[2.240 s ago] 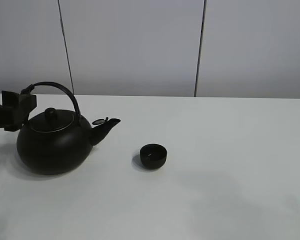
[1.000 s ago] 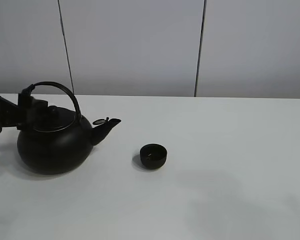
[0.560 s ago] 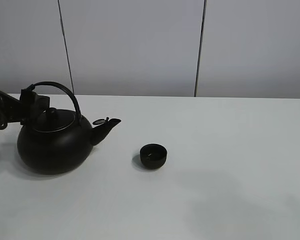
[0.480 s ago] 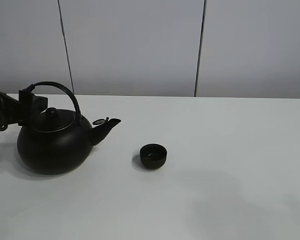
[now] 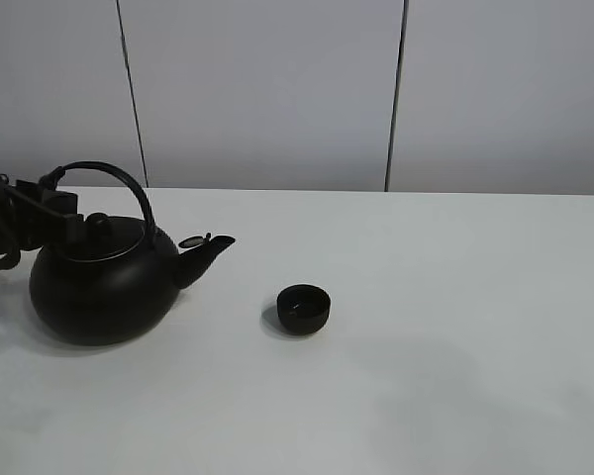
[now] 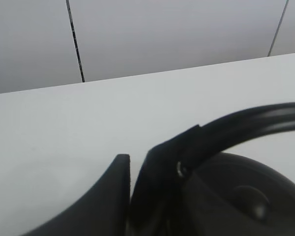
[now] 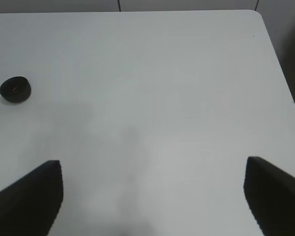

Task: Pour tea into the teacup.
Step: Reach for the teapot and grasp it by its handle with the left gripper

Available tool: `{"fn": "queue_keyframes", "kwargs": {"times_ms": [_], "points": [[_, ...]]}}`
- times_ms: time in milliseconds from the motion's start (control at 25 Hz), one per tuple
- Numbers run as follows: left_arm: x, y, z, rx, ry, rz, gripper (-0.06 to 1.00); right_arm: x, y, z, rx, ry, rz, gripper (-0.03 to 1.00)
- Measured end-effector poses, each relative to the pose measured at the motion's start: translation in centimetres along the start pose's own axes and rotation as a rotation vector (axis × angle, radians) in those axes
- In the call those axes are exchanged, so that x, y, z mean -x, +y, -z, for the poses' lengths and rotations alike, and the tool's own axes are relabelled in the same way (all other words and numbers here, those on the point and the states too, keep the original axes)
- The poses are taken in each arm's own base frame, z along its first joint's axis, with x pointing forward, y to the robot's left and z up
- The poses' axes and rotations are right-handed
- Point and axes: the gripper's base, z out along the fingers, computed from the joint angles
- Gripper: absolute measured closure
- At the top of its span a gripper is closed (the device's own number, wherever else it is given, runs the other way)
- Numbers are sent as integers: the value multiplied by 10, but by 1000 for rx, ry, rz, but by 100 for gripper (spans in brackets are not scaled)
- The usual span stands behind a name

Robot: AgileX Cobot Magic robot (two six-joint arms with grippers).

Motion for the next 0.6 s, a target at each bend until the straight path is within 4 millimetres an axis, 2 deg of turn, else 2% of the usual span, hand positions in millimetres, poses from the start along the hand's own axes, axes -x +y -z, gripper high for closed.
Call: {"fn": "queue_keyframes", "kwargs": {"times_ms": [120,600], "points": [[0,-1,0,-8,-6,-21,81,0,0,0,0,0,0,27],[0,-2,0,-41,-20,-61,82,0,0,0,0,-2,0,27]]}}
